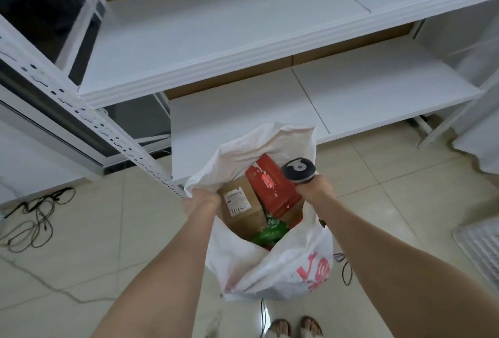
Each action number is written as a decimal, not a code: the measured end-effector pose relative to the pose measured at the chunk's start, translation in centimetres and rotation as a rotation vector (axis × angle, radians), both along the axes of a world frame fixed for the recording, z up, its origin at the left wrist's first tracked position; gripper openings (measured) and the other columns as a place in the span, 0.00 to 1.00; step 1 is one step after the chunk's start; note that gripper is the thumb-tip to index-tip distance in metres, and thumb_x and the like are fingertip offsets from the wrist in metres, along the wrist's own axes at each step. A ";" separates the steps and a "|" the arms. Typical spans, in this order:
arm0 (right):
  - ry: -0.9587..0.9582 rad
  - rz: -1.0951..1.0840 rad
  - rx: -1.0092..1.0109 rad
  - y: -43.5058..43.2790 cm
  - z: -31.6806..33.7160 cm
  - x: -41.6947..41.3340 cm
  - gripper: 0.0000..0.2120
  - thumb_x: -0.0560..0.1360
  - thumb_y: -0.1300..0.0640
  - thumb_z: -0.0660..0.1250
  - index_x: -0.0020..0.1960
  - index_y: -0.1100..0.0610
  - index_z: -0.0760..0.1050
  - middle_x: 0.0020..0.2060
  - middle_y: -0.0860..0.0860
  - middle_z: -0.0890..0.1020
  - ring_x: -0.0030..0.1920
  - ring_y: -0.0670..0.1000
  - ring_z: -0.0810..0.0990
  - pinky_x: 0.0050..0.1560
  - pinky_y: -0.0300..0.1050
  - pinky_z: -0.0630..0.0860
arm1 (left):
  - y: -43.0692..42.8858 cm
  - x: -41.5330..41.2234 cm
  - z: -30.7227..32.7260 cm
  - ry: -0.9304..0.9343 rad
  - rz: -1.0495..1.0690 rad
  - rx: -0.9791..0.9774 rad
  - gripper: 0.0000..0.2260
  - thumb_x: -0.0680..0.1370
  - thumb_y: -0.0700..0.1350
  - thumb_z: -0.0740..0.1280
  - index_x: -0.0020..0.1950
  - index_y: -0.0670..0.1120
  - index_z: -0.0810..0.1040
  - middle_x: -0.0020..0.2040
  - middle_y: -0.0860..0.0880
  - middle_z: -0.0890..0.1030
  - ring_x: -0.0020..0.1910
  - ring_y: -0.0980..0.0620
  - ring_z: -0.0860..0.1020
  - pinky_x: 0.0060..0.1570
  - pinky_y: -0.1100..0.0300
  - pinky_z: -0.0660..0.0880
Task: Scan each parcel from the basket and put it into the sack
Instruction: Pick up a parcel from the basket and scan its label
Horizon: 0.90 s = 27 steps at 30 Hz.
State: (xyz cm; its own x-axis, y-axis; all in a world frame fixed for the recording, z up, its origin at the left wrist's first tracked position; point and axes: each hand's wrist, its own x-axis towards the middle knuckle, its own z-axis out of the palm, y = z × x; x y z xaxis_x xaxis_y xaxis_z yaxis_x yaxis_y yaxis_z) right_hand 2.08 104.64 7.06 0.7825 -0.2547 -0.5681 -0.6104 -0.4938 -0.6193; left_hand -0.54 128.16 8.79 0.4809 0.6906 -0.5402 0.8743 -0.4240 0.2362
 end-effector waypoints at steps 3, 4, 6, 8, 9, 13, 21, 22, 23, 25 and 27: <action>0.033 0.034 0.040 0.5 0.4 -0.3 0.02 0.69 0.62 0.66 0.41 0.59 0.74 0.39 0.56 0.78 0.44 0.57 0.79 0.42 0.47 0.74 | -0.1 0.2 1.0 0.021 -0.026 0.027 0.24 0.75 0.44 0.62 0.71 0.44 0.64 0.67 0.39 0.63 0.64 0.41 0.66 0.64 0.51 0.69; 0.043 0.028 0.037 0.6 0.2 -0.3 0.07 0.68 0.60 0.67 0.46 0.60 0.74 0.43 0.56 0.79 0.47 0.58 0.80 0.44 0.48 0.74 | -0.1 0.2 1.4 0.037 -0.044 0.057 0.24 0.74 0.44 0.62 0.70 0.45 0.66 0.68 0.39 0.62 0.65 0.42 0.65 0.64 0.52 0.68; 0.057 0.054 -0.006 0.6 0.6 -0.4 0.13 0.68 0.57 0.67 0.51 0.57 0.72 0.49 0.56 0.76 0.52 0.56 0.77 0.49 0.47 0.71 | -0.6 0.4 2.2 0.036 -0.082 0.113 0.23 0.74 0.45 0.63 0.69 0.47 0.67 0.71 0.40 0.58 0.68 0.42 0.62 0.65 0.53 0.64; 0.047 0.068 -0.015 0.6 1.2 -0.5 0.15 0.69 0.56 0.67 0.54 0.56 0.71 0.51 0.56 0.74 0.54 0.53 0.74 0.50 0.47 0.69 | -1.1 0.6 3.1 0.034 -0.139 0.131 0.22 0.74 0.44 0.63 0.69 0.47 0.66 0.72 0.40 0.55 0.70 0.42 0.58 0.67 0.51 0.61; 0.043 0.061 -0.008 0.5 1.6 -0.6 0.16 0.69 0.55 0.67 0.55 0.57 0.73 0.52 0.57 0.76 0.54 0.55 0.76 0.50 0.47 0.70 | -1.4 0.7 3.6 0.026 -0.161 0.133 0.22 0.75 0.44 0.63 0.69 0.47 0.66 0.71 0.40 0.55 0.70 0.42 0.58 0.67 0.50 0.61; 0.002 0.007 0.118 0.3 3.9 -1.0 0.06 0.70 0.60 0.70 0.41 0.58 0.72 0.38 0.53 0.76 0.44 0.55 0.77 0.44 0.46 0.74 | -3.2 1.7 6.5 -0.011 -0.249 0.120 0.20 0.76 0.43 0.62 0.68 0.46 0.67 0.68 0.41 0.60 0.66 0.42 0.62 0.65 0.52 0.66; -0.113 -0.127 0.302 -2.8 9.5 -3.1 0.06 0.66 0.69 0.68 0.34 0.61 0.74 0.31 0.56 0.78 0.35 0.54 0.77 0.39 0.50 0.78 | -8.2 2.3 11.1 -0.138 -0.477 0.037 0.17 0.78 0.44 0.64 0.67 0.45 0.71 0.67 0.41 0.61 0.63 0.42 0.65 0.61 0.53 0.70; -0.133 -0.152 0.327 -3.4 10.2 -3.4 0.06 0.64 0.69 0.68 0.33 0.61 0.74 0.31 0.57 0.78 0.35 0.55 0.78 0.41 0.53 0.79 | -9.0 2.4 11.6 -0.151 -0.509 0.023 0.18 0.78 0.45 0.64 0.68 0.45 0.71 0.67 0.41 0.61 0.63 0.42 0.66 0.60 0.53 0.70; -0.154 -0.173 0.344 -4.1 10.9 -3.7 0.07 0.64 0.70 0.67 0.31 0.61 0.74 0.30 0.58 0.78 0.33 0.55 0.77 0.40 0.53 0.79 | -10.0 2.6 12.1 -0.171 -0.543 0.014 0.18 0.78 0.45 0.64 0.68 0.45 0.71 0.67 0.42 0.61 0.63 0.42 0.66 0.59 0.53 0.70; -0.176 -0.211 0.349 -5.6 12.5 -4.6 0.09 0.66 0.70 0.66 0.29 0.61 0.73 0.28 0.56 0.77 0.30 0.53 0.75 0.35 0.46 0.74 | -12.2 2.8 13.2 -0.221 -0.598 -0.008 0.18 0.78 0.43 0.63 0.68 0.45 0.71 0.67 0.42 0.62 0.63 0.42 0.67 0.59 0.53 0.71; -0.203 -0.265 0.356 -7.7 14.0 -5.6 0.09 0.66 0.70 0.66 0.30 0.60 0.73 0.28 0.56 0.77 0.30 0.53 0.75 0.35 0.45 0.72 | -15.2 3.1 14.2 -0.272 -0.662 -0.034 0.18 0.78 0.42 0.63 0.69 0.46 0.71 0.67 0.42 0.62 0.63 0.42 0.67 0.61 0.53 0.71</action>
State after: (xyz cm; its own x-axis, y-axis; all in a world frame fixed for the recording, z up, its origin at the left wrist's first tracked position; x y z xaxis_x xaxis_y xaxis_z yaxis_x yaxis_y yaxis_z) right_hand -3.51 96.94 21.11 0.8210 -0.2778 -0.4988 -0.5359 -0.0734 -0.8411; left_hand 2.60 112.98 22.99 0.9137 0.1924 -0.3580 0.3448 -0.8334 0.4319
